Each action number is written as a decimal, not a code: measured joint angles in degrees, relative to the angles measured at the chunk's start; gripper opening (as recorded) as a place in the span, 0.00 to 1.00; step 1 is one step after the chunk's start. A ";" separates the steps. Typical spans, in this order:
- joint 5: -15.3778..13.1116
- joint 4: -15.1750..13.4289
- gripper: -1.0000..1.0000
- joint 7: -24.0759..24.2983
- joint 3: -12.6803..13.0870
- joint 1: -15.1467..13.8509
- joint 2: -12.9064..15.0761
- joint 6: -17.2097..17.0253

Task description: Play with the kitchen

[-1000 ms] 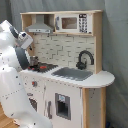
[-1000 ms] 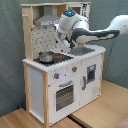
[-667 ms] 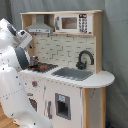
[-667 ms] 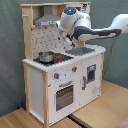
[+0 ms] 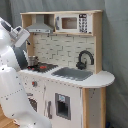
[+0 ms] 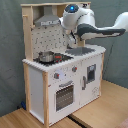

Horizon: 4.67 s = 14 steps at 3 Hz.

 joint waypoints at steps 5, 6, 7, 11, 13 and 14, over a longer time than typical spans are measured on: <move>-18.79 1.36 1.00 7.35 0.32 9.32 -1.09 -22.10; -23.11 1.36 1.00 7.91 0.37 10.72 -1.65 -26.02; -28.32 1.37 1.00 7.99 0.51 12.03 -2.81 -29.84; -48.40 1.36 1.00 -1.37 1.01 11.80 -8.93 -29.76; -57.76 0.08 1.00 -8.83 0.95 11.27 -9.88 -25.73; -61.14 -2.15 1.00 -11.87 0.43 11.07 -9.87 -22.15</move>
